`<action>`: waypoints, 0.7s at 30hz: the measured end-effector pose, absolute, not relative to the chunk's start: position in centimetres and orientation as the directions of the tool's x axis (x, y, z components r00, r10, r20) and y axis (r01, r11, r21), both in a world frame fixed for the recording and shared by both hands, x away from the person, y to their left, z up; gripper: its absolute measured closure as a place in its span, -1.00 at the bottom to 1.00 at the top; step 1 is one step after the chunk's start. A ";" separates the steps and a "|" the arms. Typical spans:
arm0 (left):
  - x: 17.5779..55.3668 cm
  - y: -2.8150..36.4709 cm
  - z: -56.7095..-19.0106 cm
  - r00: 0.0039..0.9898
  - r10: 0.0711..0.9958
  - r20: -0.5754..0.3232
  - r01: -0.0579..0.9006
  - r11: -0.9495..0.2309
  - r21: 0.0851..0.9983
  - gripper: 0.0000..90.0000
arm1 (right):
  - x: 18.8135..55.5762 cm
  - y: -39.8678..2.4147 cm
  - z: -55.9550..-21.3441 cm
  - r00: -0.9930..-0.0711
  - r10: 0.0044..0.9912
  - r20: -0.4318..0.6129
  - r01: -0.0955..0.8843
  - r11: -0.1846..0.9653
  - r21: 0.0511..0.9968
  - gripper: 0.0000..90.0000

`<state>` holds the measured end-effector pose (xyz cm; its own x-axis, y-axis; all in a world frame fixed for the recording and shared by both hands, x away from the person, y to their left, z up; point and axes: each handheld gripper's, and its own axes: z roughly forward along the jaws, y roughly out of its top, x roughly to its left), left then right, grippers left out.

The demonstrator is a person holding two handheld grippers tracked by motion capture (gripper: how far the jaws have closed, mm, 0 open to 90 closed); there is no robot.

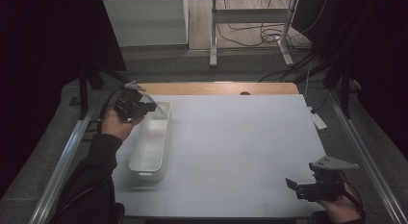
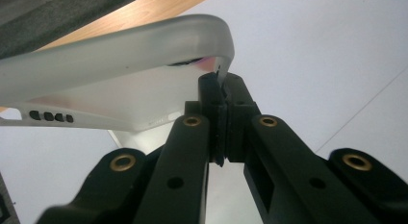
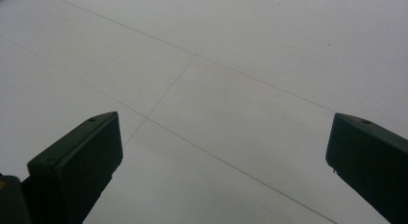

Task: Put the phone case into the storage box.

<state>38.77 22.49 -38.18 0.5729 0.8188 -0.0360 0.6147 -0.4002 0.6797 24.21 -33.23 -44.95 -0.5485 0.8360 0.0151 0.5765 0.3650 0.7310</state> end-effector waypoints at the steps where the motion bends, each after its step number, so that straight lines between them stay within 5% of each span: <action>1: 38.9 22.5 -38.2 0.571 0.820 -0.035 0.616 -0.400 0.678 0.96 | 24.2 -33.2 -44.9 -0.549 0.836 0.016 0.577 0.365 0.731 -1.00; 21: 40.4 21.7 -40.0 0.552 0.834 -0.017 0.649 -0.417 0.636 0.96 | 24.3 -33.3 -45.0 -0.550 0.835 0.022 0.584 0.366 0.725 -1.00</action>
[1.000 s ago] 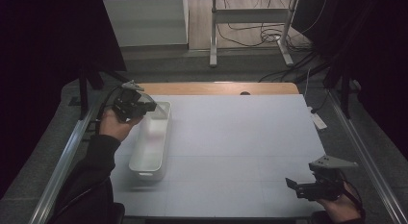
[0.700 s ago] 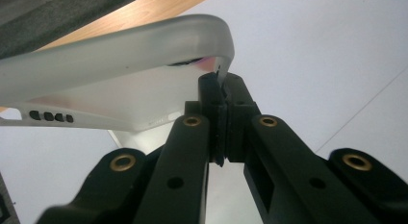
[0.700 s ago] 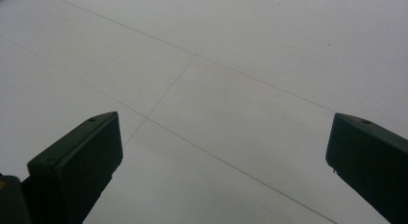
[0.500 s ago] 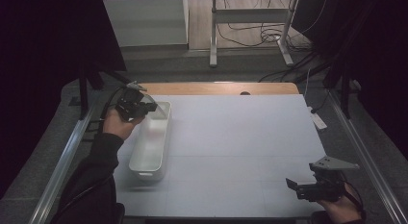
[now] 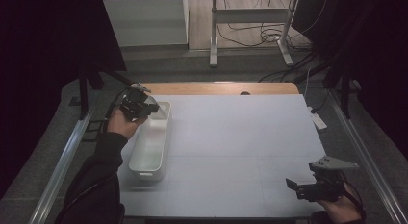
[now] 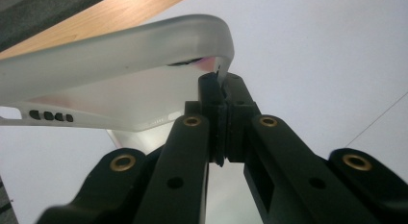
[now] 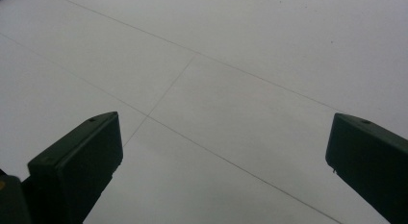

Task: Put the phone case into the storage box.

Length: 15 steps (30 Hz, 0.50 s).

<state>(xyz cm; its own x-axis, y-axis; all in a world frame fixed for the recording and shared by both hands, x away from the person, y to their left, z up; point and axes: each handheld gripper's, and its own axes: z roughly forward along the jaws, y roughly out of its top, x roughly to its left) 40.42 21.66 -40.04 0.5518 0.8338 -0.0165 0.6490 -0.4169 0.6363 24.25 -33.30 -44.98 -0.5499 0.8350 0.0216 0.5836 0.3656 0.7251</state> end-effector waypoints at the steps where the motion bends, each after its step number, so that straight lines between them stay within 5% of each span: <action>1: 40.5 21.6 -40.2 0.551 0.834 -0.016 0.650 -0.417 0.635 0.96 | 24.3 -33.3 -45.0 -0.550 0.835 0.021 0.584 0.367 0.724 -1.00; 15: 41.2 21.2 -41.6 0.544 0.839 -0.024 0.668 -0.415 0.618 0.96 | 24.3 -33.2 -45.0 -0.553 0.833 0.020 0.588 0.373 0.718 -1.00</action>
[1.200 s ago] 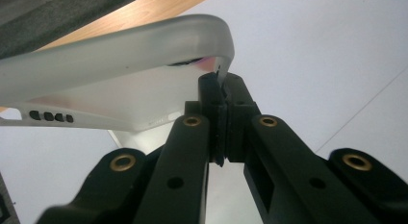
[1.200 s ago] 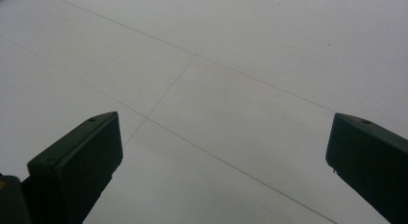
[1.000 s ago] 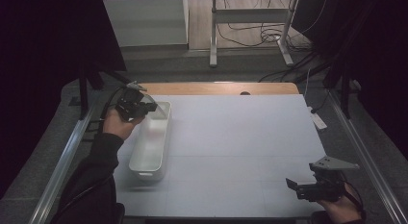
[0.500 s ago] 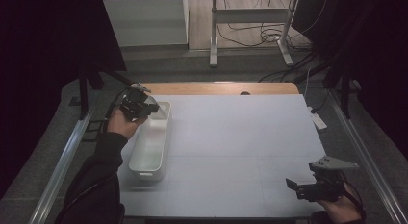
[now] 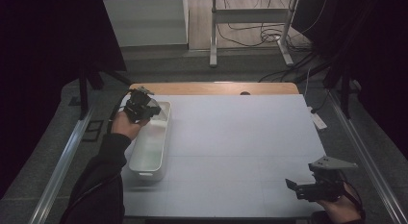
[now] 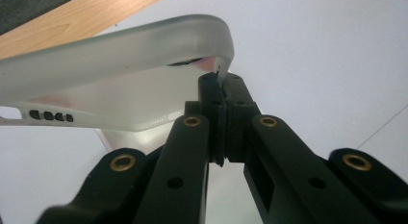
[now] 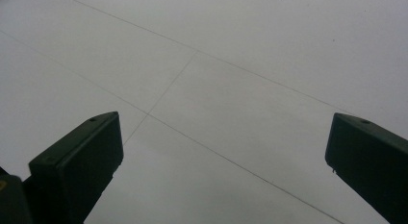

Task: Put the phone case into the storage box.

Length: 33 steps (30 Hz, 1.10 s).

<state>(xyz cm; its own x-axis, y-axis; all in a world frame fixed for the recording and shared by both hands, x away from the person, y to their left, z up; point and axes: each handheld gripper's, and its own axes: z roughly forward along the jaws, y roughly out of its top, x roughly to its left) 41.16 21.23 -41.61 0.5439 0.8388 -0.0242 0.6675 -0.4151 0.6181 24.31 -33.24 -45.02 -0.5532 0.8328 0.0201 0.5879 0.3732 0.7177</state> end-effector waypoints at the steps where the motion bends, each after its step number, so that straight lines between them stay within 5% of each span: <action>1: 41.3 21.1 -41.8 0.545 0.838 -0.026 0.669 -0.416 0.616 0.96 | 24.3 -33.2 -45.0 -0.554 0.833 0.020 0.588 0.374 0.717 -1.00; 33: 43.4 20.2 -44.8 0.505 0.862 -0.050 0.718 -0.387 0.578 0.95 | 24.4 -33.1 -45.1 -0.568 0.822 0.025 0.591 0.386 0.708 -0.99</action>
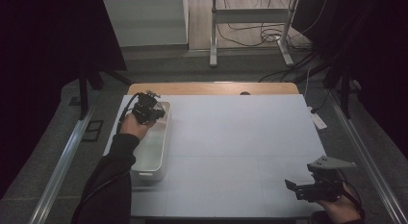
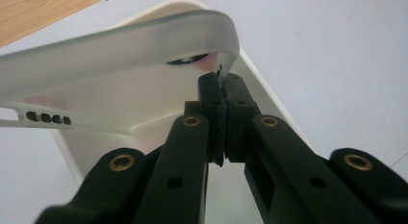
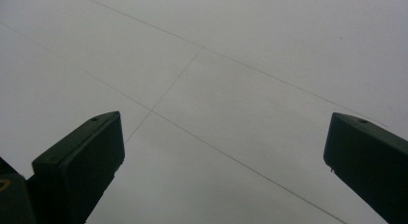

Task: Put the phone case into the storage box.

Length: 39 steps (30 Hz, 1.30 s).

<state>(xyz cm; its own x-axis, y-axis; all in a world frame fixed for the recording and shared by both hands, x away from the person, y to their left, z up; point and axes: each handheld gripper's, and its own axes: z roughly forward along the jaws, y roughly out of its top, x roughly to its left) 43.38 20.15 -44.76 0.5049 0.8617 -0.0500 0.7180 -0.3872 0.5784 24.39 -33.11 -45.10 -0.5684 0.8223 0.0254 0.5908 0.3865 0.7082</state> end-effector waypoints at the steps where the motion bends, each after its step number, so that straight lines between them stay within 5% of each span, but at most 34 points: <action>1: 43.5 20.1 -44.8 0.502 0.863 -0.051 0.718 -0.384 0.581 0.94 | 24.4 -33.1 -45.1 -0.569 0.822 0.025 0.590 0.387 0.708 -0.99; 39: 43.9 20.4 -44.8 0.481 0.866 -0.138 0.689 -0.276 0.670 0.52 | 24.4 -33.1 -45.1 -0.577 0.816 0.026 0.590 0.395 0.705 -0.99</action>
<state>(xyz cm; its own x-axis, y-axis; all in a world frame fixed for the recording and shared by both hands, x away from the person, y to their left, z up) 43.91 20.43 -44.81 0.4807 0.8660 -0.1376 0.6895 -0.2764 0.6695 24.43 -33.07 -45.15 -0.5771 0.8162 0.0262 0.5899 0.3945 0.7045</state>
